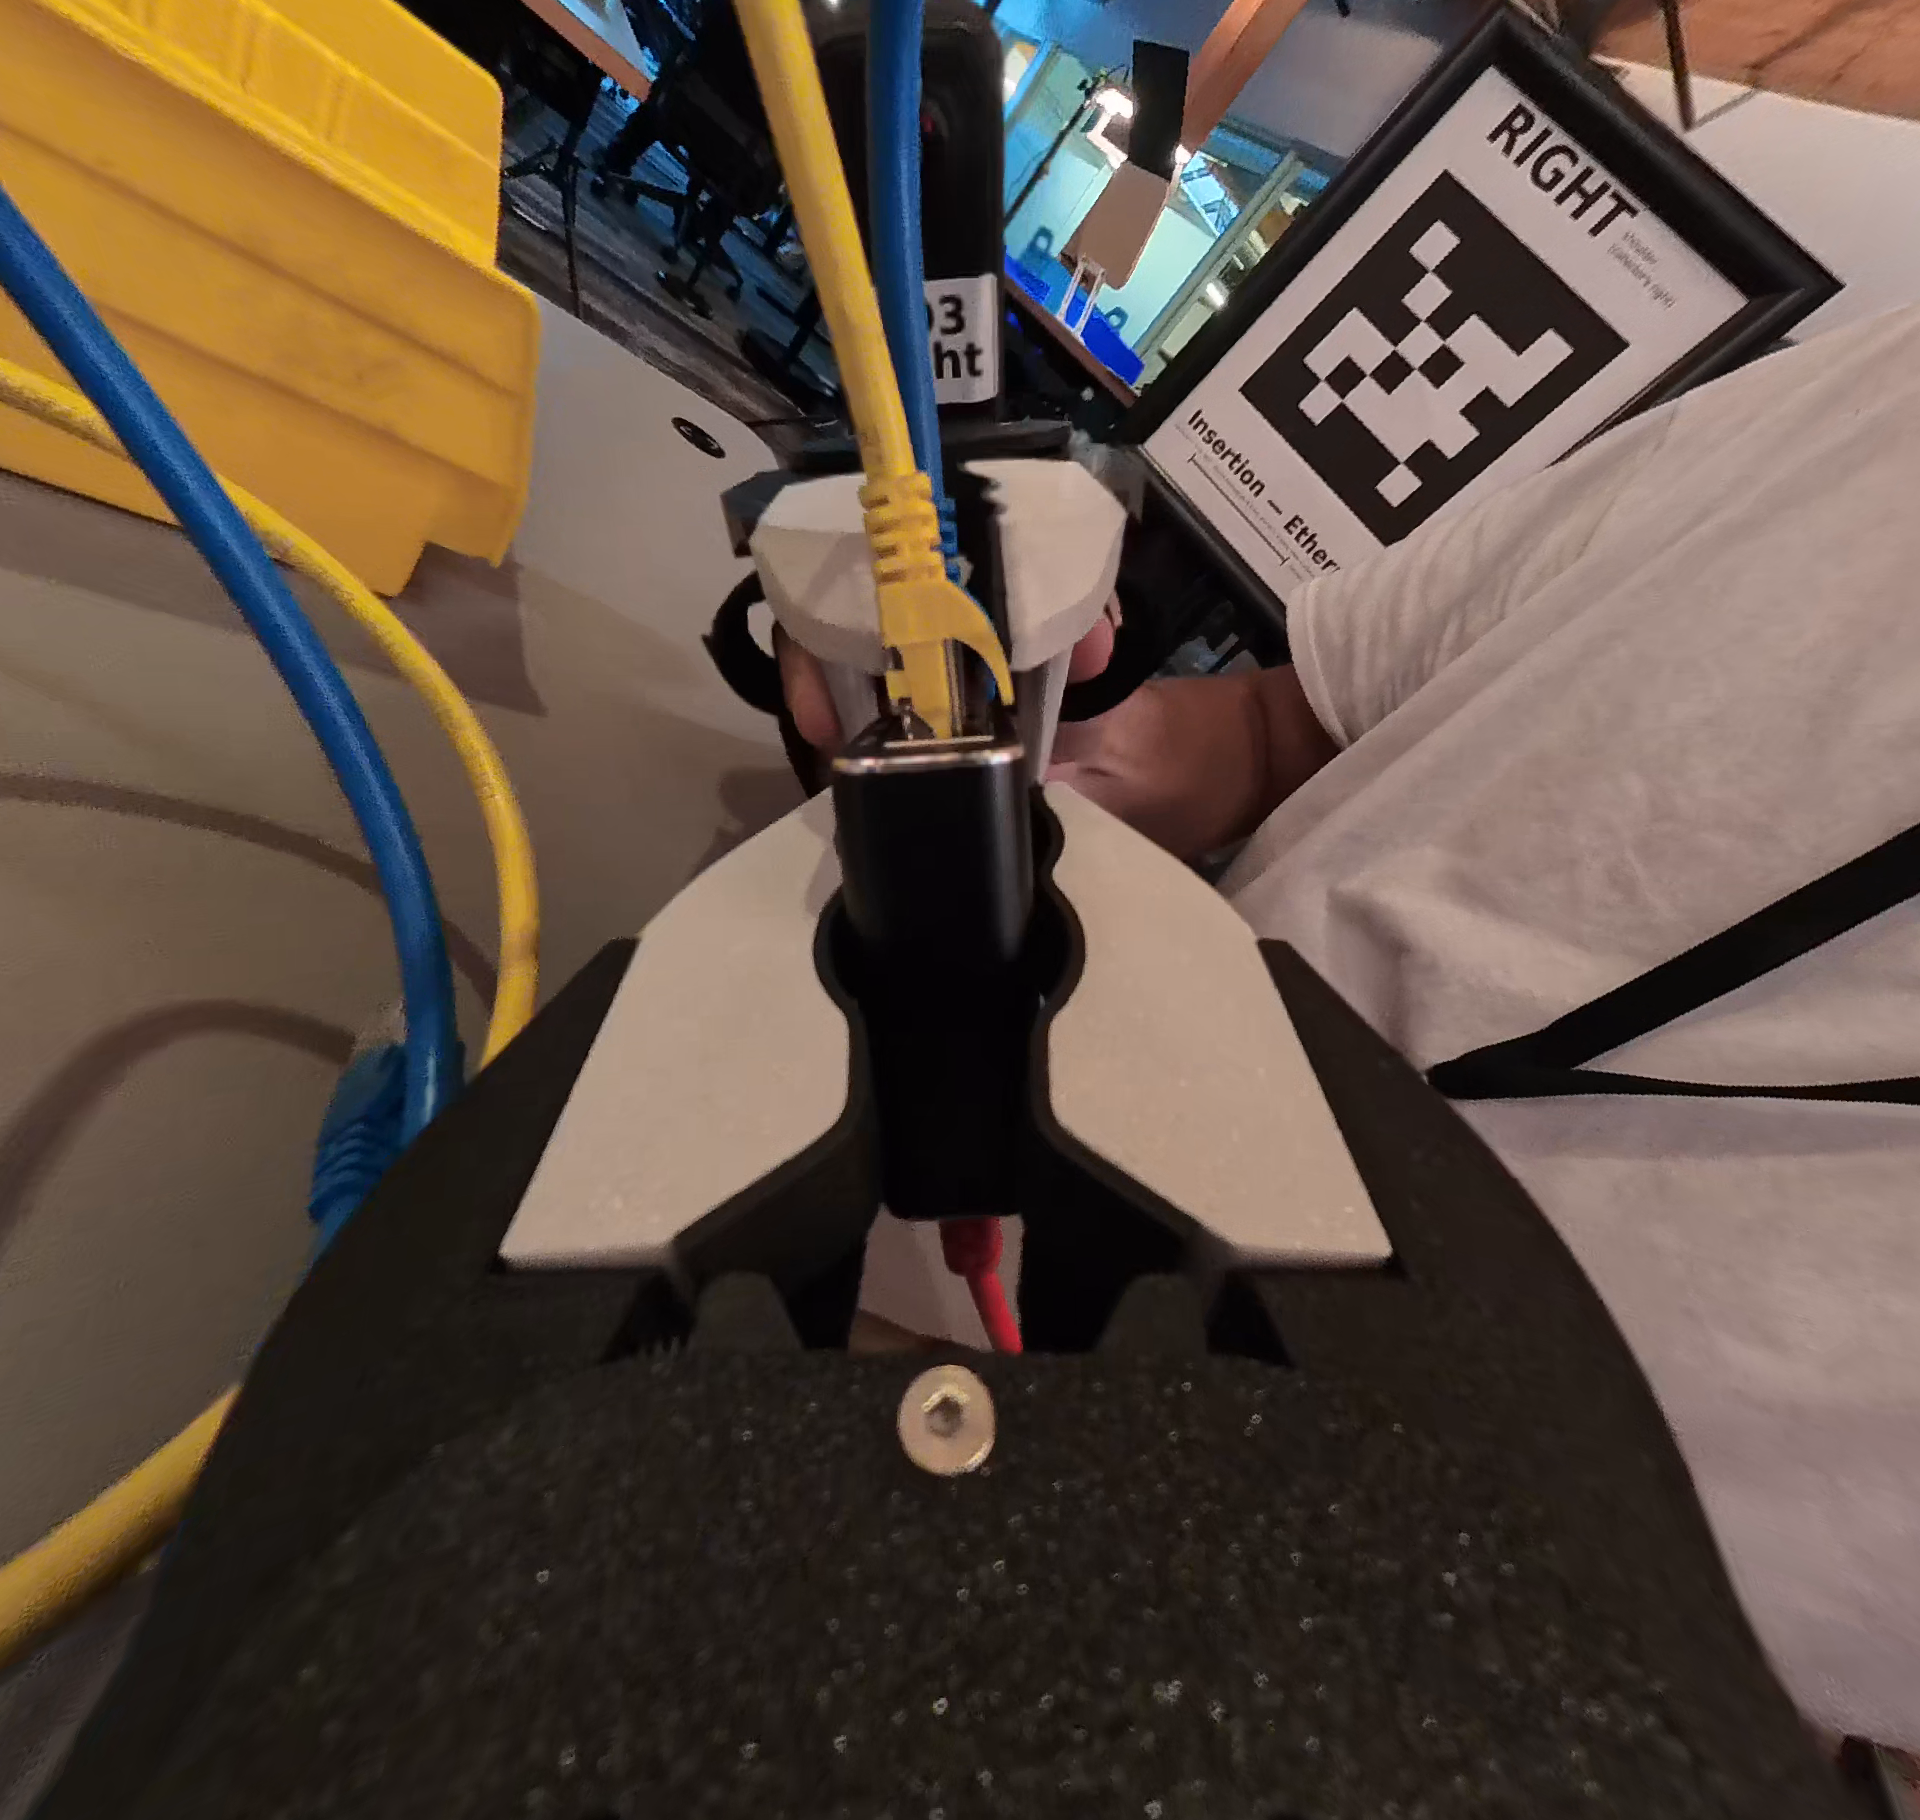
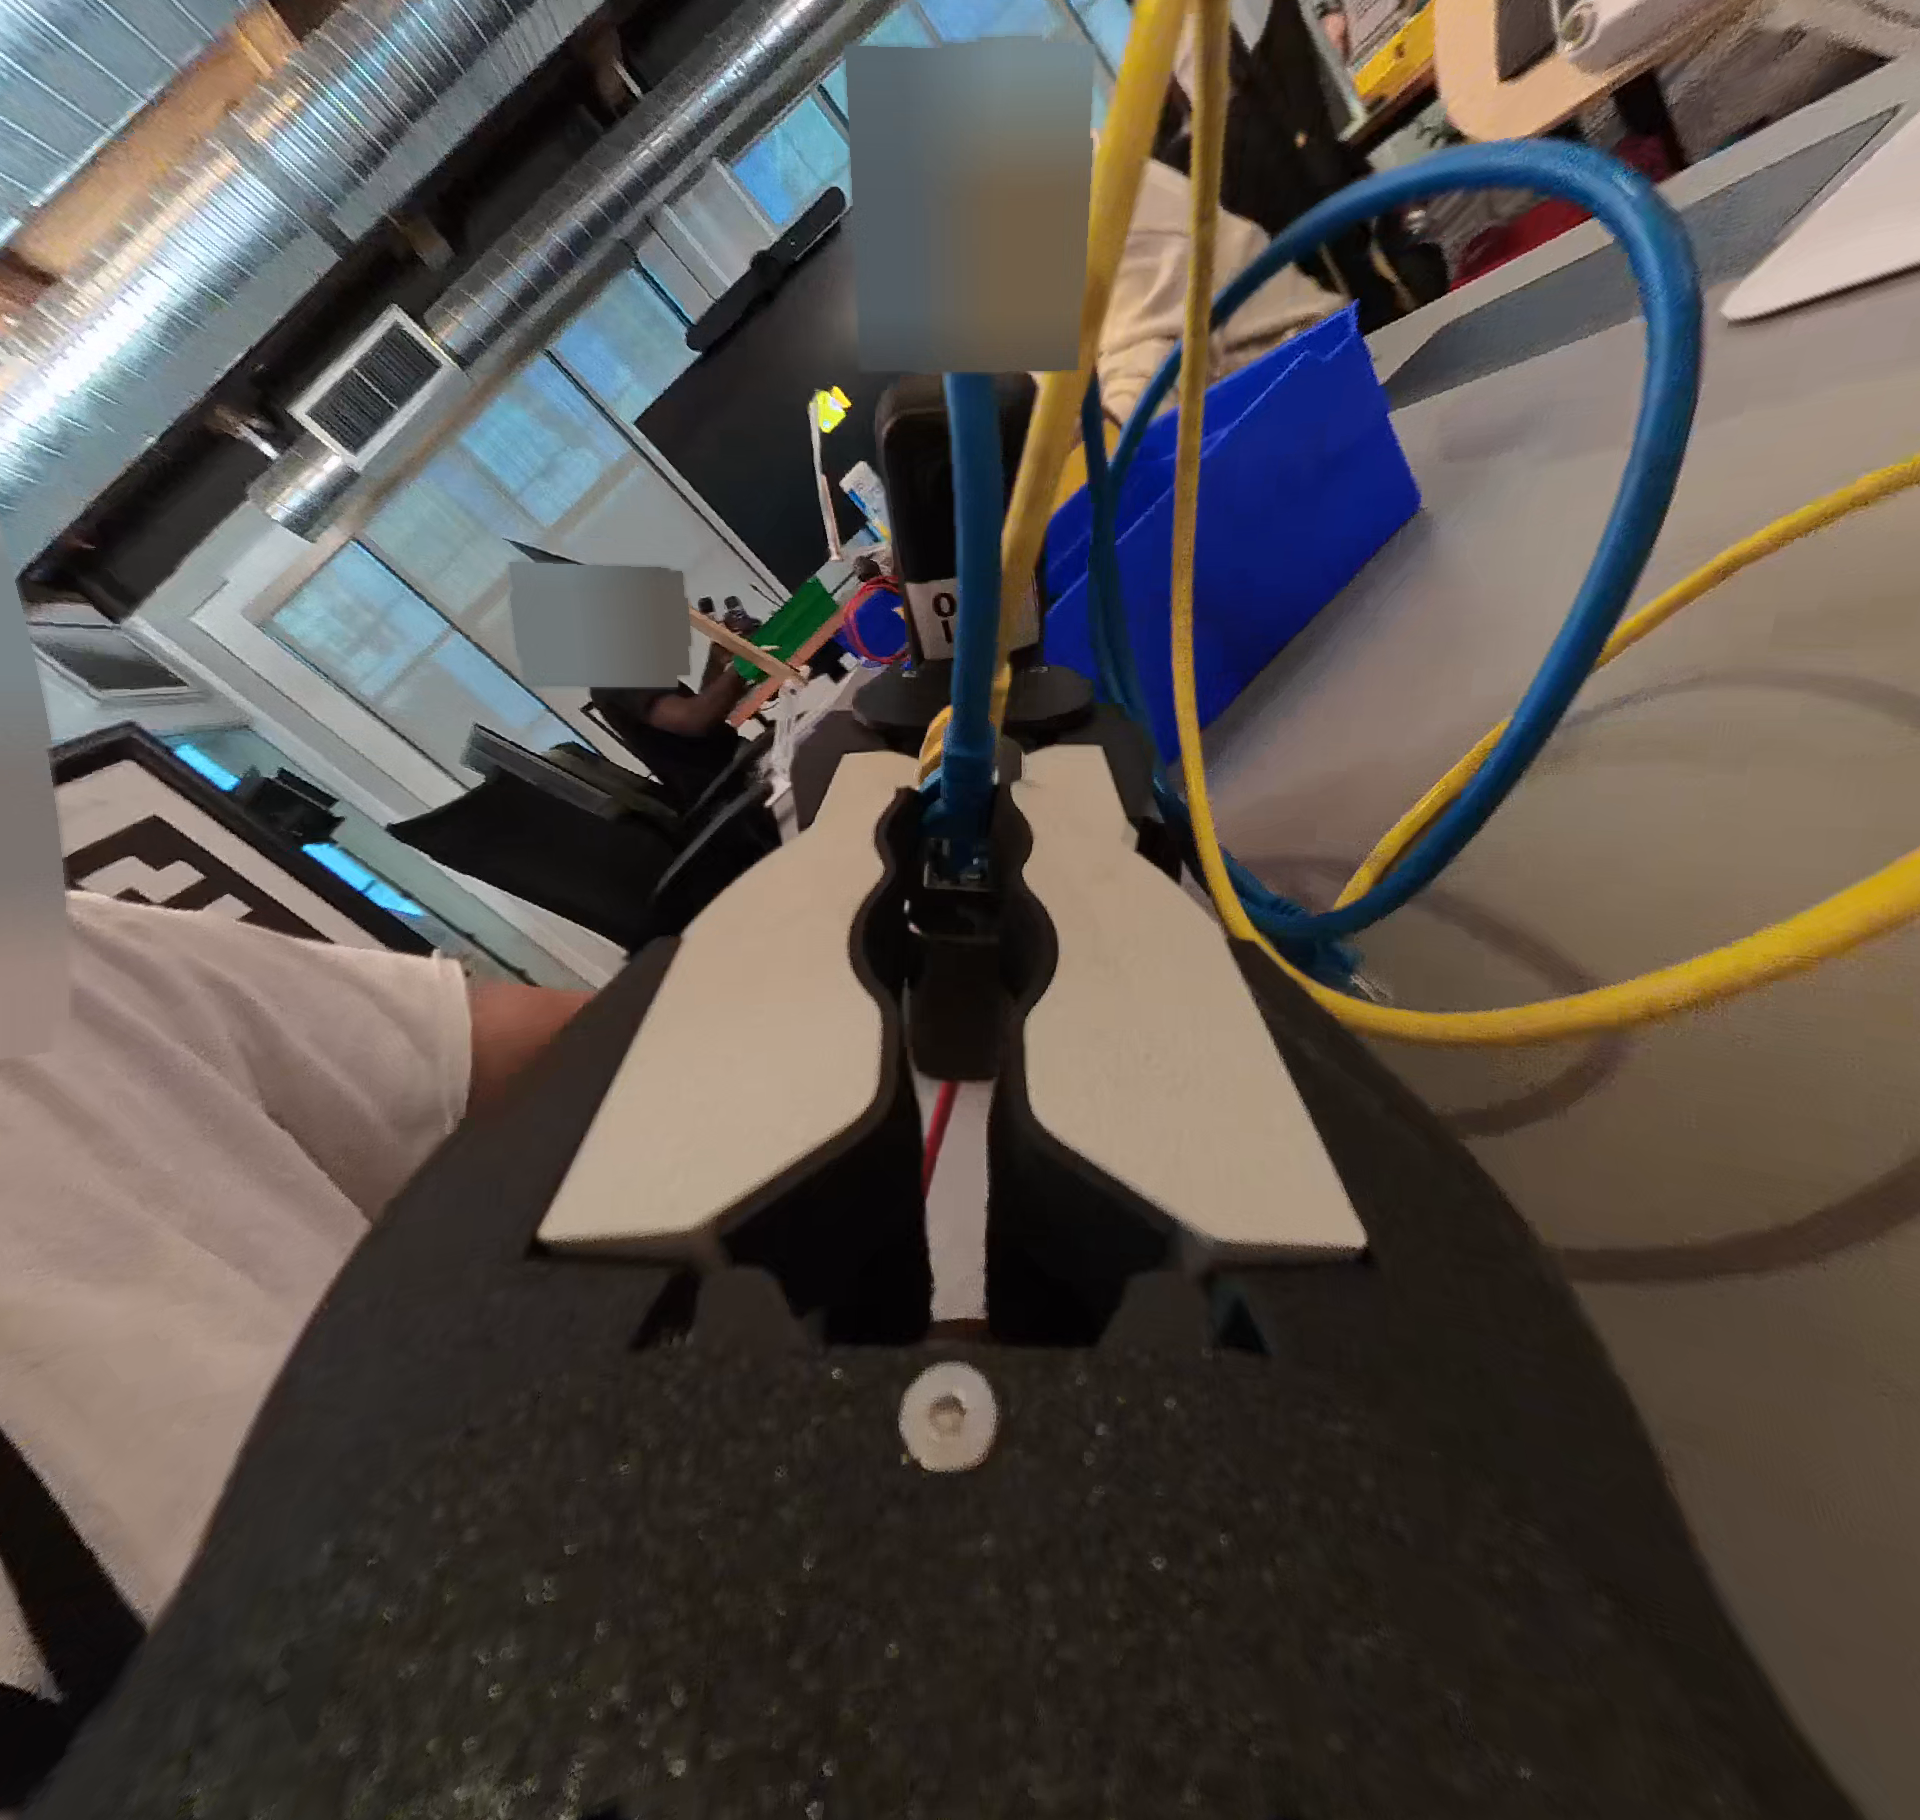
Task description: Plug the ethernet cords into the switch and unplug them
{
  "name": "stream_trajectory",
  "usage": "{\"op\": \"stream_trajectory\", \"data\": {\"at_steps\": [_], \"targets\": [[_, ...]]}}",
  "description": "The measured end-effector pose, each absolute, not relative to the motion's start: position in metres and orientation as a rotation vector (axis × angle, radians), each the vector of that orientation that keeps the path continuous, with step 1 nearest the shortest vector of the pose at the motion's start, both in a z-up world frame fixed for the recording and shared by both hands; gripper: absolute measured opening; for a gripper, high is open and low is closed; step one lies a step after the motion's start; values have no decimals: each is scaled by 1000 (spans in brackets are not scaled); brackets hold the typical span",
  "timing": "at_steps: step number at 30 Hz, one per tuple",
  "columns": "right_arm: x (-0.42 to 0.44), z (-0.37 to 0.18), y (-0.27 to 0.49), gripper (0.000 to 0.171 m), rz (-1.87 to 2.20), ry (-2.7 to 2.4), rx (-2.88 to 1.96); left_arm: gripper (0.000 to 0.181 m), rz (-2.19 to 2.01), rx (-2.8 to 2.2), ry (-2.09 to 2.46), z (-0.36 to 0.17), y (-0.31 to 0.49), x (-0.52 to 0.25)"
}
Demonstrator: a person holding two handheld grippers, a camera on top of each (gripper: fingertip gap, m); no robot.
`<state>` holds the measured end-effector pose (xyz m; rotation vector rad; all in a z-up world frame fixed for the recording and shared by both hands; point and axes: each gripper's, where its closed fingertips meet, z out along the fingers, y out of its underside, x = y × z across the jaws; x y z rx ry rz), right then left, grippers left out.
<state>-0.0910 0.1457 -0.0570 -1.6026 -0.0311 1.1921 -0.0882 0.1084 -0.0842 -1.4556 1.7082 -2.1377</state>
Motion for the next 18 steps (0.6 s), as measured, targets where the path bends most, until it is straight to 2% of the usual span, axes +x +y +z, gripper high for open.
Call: {"op": "stream_trajectory", "data": {"at_steps": [18], "targets": [[-92,-79,138,13,1119,-111,-1713,27,-2145,-1504,1732,-101,102,-86]]}}
